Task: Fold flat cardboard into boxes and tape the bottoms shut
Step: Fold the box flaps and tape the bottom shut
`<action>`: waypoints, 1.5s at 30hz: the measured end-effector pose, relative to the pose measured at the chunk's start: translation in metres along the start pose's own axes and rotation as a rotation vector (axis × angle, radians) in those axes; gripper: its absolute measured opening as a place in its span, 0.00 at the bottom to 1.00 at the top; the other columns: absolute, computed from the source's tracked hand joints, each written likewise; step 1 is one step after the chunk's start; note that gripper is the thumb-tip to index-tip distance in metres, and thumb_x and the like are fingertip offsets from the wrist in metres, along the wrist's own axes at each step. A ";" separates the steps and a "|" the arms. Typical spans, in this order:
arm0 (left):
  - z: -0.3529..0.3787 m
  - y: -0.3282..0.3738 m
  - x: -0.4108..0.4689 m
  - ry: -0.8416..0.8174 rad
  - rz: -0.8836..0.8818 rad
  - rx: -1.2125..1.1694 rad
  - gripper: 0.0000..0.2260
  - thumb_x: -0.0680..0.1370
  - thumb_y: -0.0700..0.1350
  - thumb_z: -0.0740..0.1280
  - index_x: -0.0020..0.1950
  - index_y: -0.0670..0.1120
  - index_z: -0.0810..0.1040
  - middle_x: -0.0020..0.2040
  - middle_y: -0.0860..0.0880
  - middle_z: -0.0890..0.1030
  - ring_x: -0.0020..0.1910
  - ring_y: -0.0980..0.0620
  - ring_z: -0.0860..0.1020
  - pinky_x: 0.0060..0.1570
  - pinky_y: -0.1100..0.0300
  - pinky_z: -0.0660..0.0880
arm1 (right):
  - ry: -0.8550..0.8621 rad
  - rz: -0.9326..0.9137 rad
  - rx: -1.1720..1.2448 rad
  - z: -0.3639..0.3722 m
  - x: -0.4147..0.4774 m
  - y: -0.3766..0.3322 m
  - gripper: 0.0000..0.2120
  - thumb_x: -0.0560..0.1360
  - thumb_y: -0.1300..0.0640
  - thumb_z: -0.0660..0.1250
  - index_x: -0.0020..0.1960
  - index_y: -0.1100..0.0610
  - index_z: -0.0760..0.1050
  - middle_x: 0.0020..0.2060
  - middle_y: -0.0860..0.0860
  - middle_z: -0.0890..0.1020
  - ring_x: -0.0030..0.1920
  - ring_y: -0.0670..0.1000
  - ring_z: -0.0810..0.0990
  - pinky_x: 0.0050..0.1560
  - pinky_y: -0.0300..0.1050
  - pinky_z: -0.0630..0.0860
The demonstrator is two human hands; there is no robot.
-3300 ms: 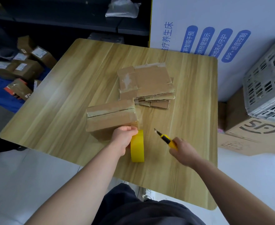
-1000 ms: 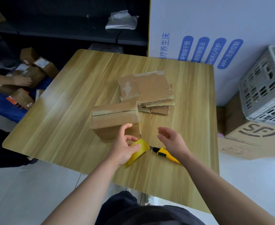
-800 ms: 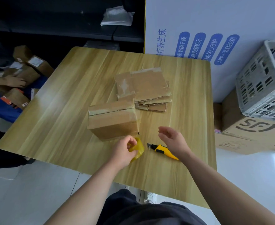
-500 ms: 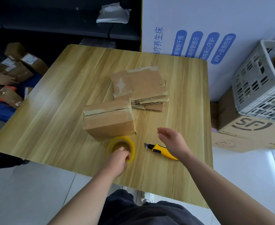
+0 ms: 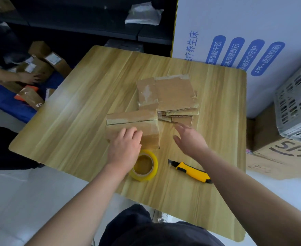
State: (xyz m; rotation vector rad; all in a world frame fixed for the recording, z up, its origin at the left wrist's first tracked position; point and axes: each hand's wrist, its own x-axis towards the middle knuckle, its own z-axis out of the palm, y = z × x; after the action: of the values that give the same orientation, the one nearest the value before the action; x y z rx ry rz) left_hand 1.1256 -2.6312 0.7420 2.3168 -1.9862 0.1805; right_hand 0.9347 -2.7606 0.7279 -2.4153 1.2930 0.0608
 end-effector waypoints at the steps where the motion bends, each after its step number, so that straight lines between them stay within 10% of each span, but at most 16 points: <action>1: -0.002 -0.007 0.005 -0.016 -0.040 0.049 0.20 0.64 0.46 0.78 0.53 0.45 0.81 0.53 0.46 0.80 0.47 0.42 0.77 0.42 0.49 0.76 | 0.017 -0.014 0.005 -0.007 0.011 -0.006 0.24 0.81 0.56 0.58 0.76 0.55 0.60 0.73 0.53 0.67 0.70 0.57 0.69 0.65 0.49 0.69; 8: 0.007 -0.043 0.023 -0.140 -0.052 0.075 0.28 0.66 0.36 0.76 0.65 0.46 0.76 0.65 0.49 0.77 0.55 0.43 0.78 0.51 0.52 0.77 | -0.090 -0.155 0.043 -0.037 0.068 -0.037 0.39 0.70 0.75 0.52 0.76 0.48 0.57 0.70 0.56 0.70 0.63 0.59 0.75 0.59 0.52 0.77; 16: 0.006 -0.048 0.028 -0.142 -0.254 -0.254 0.27 0.74 0.31 0.60 0.70 0.51 0.72 0.66 0.49 0.70 0.54 0.41 0.72 0.50 0.49 0.74 | -0.059 -0.105 0.309 -0.023 0.056 -0.033 0.20 0.74 0.68 0.55 0.62 0.56 0.75 0.57 0.54 0.80 0.54 0.56 0.78 0.49 0.47 0.77; 21: 0.009 -0.039 0.029 -0.137 -0.339 -0.545 0.21 0.80 0.39 0.59 0.72 0.52 0.70 0.62 0.47 0.63 0.44 0.44 0.75 0.51 0.56 0.73 | -0.016 -0.101 0.403 -0.021 0.047 -0.025 0.10 0.76 0.63 0.61 0.52 0.56 0.80 0.45 0.51 0.83 0.44 0.54 0.81 0.43 0.46 0.76; 24: -0.001 -0.026 0.032 -0.294 -0.425 -0.533 0.22 0.82 0.50 0.56 0.76 0.59 0.59 0.65 0.42 0.66 0.56 0.43 0.75 0.58 0.56 0.71 | -0.012 -0.071 0.444 -0.023 0.044 -0.020 0.09 0.75 0.62 0.64 0.49 0.56 0.82 0.43 0.50 0.82 0.44 0.52 0.80 0.45 0.44 0.76; 28: 0.002 -0.014 0.025 -0.478 -0.467 -0.756 0.31 0.80 0.56 0.58 0.76 0.66 0.41 0.42 0.47 0.76 0.42 0.47 0.77 0.39 0.58 0.69 | -0.029 -0.029 0.509 -0.024 0.040 -0.016 0.07 0.75 0.57 0.67 0.47 0.58 0.83 0.43 0.49 0.84 0.45 0.47 0.81 0.44 0.41 0.77; 30: 0.006 -0.014 0.024 -0.473 -0.467 -0.834 0.34 0.80 0.56 0.60 0.74 0.68 0.38 0.58 0.49 0.78 0.55 0.46 0.77 0.51 0.56 0.73 | -0.044 -0.004 0.535 -0.025 0.038 -0.014 0.06 0.75 0.55 0.70 0.45 0.57 0.83 0.41 0.48 0.84 0.40 0.41 0.80 0.35 0.34 0.72; 34: 0.009 -0.014 0.026 -0.433 -0.433 -0.932 0.33 0.81 0.52 0.61 0.76 0.66 0.41 0.75 0.53 0.65 0.69 0.49 0.69 0.66 0.58 0.66 | -0.068 0.065 0.628 -0.024 0.029 -0.012 0.02 0.71 0.57 0.74 0.40 0.54 0.82 0.36 0.45 0.84 0.34 0.40 0.79 0.32 0.35 0.72; 38: 0.010 -0.012 0.031 -0.354 -0.401 -0.918 0.29 0.81 0.50 0.61 0.77 0.63 0.51 0.71 0.49 0.71 0.66 0.48 0.72 0.62 0.59 0.69 | -0.015 0.117 0.694 -0.022 0.023 -0.010 0.05 0.70 0.58 0.76 0.37 0.53 0.81 0.35 0.47 0.84 0.33 0.50 0.77 0.34 0.47 0.75; 45: 0.002 -0.014 0.028 -0.287 -0.306 -0.832 0.29 0.77 0.49 0.69 0.76 0.54 0.63 0.62 0.42 0.77 0.59 0.41 0.75 0.48 0.62 0.69 | -0.027 0.069 0.619 -0.019 0.028 -0.010 0.06 0.71 0.62 0.73 0.44 0.56 0.77 0.35 0.50 0.85 0.27 0.37 0.78 0.23 0.29 0.65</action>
State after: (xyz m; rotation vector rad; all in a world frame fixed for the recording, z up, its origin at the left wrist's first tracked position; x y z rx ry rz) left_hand 1.1438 -2.6571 0.7444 2.0671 -1.3479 -0.8628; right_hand 0.9560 -2.7843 0.7423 -1.8362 1.1666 -0.2511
